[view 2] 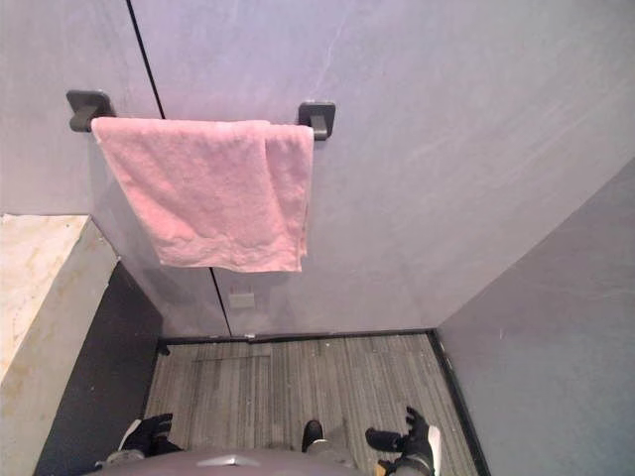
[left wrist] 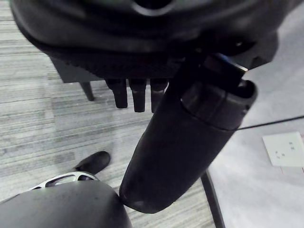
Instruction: Organize the bathroom.
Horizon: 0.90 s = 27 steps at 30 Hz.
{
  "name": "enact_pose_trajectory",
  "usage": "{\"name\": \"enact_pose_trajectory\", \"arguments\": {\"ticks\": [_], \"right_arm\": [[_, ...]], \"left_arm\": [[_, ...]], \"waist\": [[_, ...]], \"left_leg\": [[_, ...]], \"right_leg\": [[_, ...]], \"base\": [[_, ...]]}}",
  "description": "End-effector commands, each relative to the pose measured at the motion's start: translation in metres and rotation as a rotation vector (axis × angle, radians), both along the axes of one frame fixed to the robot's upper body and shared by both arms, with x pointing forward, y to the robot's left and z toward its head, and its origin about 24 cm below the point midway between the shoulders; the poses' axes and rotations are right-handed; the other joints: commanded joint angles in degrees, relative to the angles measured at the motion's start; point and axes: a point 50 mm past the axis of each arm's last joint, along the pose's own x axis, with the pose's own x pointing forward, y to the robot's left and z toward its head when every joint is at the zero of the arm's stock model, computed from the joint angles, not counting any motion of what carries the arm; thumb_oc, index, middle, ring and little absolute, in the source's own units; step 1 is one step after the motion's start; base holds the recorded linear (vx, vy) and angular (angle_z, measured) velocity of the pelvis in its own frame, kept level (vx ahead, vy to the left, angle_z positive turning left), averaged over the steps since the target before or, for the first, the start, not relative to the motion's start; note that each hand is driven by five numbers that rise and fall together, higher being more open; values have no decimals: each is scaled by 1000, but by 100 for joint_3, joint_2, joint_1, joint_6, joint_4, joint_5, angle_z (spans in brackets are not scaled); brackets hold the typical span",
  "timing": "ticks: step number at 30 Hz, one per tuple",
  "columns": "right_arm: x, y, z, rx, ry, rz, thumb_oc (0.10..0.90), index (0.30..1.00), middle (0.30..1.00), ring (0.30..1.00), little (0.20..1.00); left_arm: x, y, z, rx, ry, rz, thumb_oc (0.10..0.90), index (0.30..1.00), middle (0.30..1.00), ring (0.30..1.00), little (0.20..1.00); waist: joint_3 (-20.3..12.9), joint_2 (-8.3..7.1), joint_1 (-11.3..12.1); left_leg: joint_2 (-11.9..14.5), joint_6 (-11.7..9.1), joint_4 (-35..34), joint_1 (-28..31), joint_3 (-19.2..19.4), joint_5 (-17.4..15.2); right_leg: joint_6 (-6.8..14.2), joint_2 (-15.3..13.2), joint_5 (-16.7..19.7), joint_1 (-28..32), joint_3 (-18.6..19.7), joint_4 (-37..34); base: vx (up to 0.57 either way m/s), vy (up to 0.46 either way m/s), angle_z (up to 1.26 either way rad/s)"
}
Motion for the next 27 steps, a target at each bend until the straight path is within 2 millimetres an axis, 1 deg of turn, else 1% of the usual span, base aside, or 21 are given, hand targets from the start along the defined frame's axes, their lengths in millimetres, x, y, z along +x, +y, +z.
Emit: {"name": "enact_pose_trajectory", "arguments": {"ticks": [1,3,4,7,9,10,11,12,13,14,15,16,17,18,19,20,22,23,25,27], "right_arm": [[23,-3,1,93,-18,0,800,900,900,900,900],[20,-3,0,116,-7,8,800,900,900,900,900],[19,-1,-2,171,6,23,800,900,900,900,900],[21,4,-3,206,14,72,800,900,900,900,900],[26,3,-2,230,6,29,800,900,900,900,900],[28,3,-2,243,4,12,800,900,900,900,900],[29,3,-2,250,3,8,800,900,900,900,900],[35,5,-2,266,-2,20,800,900,900,900,900],[36,6,-1,272,-4,27,800,900,900,900,900],[41,11,-1,301,-7,76,800,900,900,900,900],[45,14,0,309,-11,112,800,900,900,900,900],[48,16,0,313,-12,144,800,900,900,900,900],[48,16,0,313,-12,144,800,900,900,900,900],[55,19,2,307,-19,201,800,900,900,900,900],[59,20,3,307,-31,218,800,900,900,900,900],[61,20,4,313,-39,216,800,900,900,900,900],[64,16,5,315,-41,212,800,900,900,900,900],[64,12,6,319,-41,183,800,900,900,900,900],[62,5,6,322,-31,127,800,900,900,900,900],[59,0,6,304,1,141,800,900,900,900,900]], "left_arm": [[-3,-11,-6,-13,78,-95,800,900,900,900,900],[-4,-8,-5,-15,85,-107,800,900,900,900,900],[-5,-7,-5,-43,104,-101,800,900,900,900,900],[-2,-7,-5,-63,105,-135,800,900,900,900,900],[10,-7,-2,-61,75,-155,800,900,900,900,900],[17,-6,-1,-57,62,-151,800,900,900,900,900],[20,-6,0,-57,58,-145,800,900,900,900,900],[27,-6,1,-63,40,-111,800,900,900,900,900],[29,-5,2,-64,35,-103,800,900,900,900,900],[35,-4,4,-61,12,-82,800,900,900,900,900],[37,-3,4,-65,4,-76,800,900,900,900,900],[38,-3,5,-68,-1,-72,800,900,900,900,900],[38,-3,5,-68,-1,-72,800,900,900,900,900],[39,-3,5,-72,-8,-69,800,900,900,900,900],[39,-3,5,-70,-10,-76,800,900,900,900,900],[39,-4,5,-67,-12,-76,800,900,900,900,900],[37,-4,4,-66,-8,-64,800,900,900,900,900],[38,-5,4,-72,-7,-75,800,900,900,900,900],[37,-8,3,-61,5,-103,800,900,900,900,900],[31,-11,1,-68,21,-86,800,900,900,900,900]], "waist": [[101,157,137],[118,163,141],[149,178,141],[204,215,144],[267,260,160],[286,304,151],[295,327,144],[325,420,118],[331,441,115],[362,488,89],[353,515,88],[350,508,100],[350,508,100],[330,472,184],[328,425,266],[331,400,336],[418,364,404],[486,356,402],[583,359,385],[653,390,340]], "left_leg": [[-266,263,22,-130,-129,-414],[-268,253,22,-163,-161,-394],[-271,226,22,-238,-208,-341],[-273,159,22,-371,-274,-239],[-261,157,22,-526,-388,-150],[-242,191,22,-591,-452,-115],[-232,208,22,-618,-482,-100],[-180,282,22,-687,-542,-60],[-168,298,22,-704,-555,-45],[-145,334,22,-735,-614,12],[-127,326,22,-788,-651,66],[-132,312,22,-841,-683,112],[-132,312,22,-841,-683,112],[-148,254,22,-998,-753,234],[-159,180,22,-1159,-767,334],[-138,109,29,-1287,-785,427],[-58,-34,78,-1503,-863,566],[-3,-90,102,-1585,-866,582],[104,-151,153,-1633,-789,611],[222,-206,187,-1630,-546,650]], "right_leg": [[732,-239,-467,206,-287,352],[748,-254,-450,170,-285,375],[757,-278,-420,124,-306,362],[756,-260,-374,59,-299,306],[696,-167,-479,-24,-177,427],[633,-76,-641,-80,-48,660],[603,-31,-726,-113,13,774],[533,116,-974,-273,197,1432],[524,149,-1032,-314,252,1625],[506,280,-1220,-392,520,2182],[493,398,-1240,-397,712,2278],[484,478,-1298,-308,843,2259],[484,478,-1298,-308,843,2259],[390,622,-1500,40,1008,1919],[273,739,-1713,391,1086,1513],[195,788,-1752,524,1083,1285],[67,869,-1675,675,1170,923],[17,880,-1640,734,1197,803],[-22,841,-1539,780,1091,648],[-44,798,-1430,866,915,481]], "base": [[-44,-5,9],[-63,19,7],[-106,45,4],[-181,38,0],[-273,8,6],[-224,2,12],[-318,6,18],[-273,-3,15],[-383,-19,12],[-308,-47,4],[-325,-80,20],[-158,-59,38],[-175,-125,51],[-170,-181,35],[-219,-253,22],[-159,-230,27],[-177,-195,29],[-209,-166,42],[-204,-114,49],[-218,-49,56]]}}
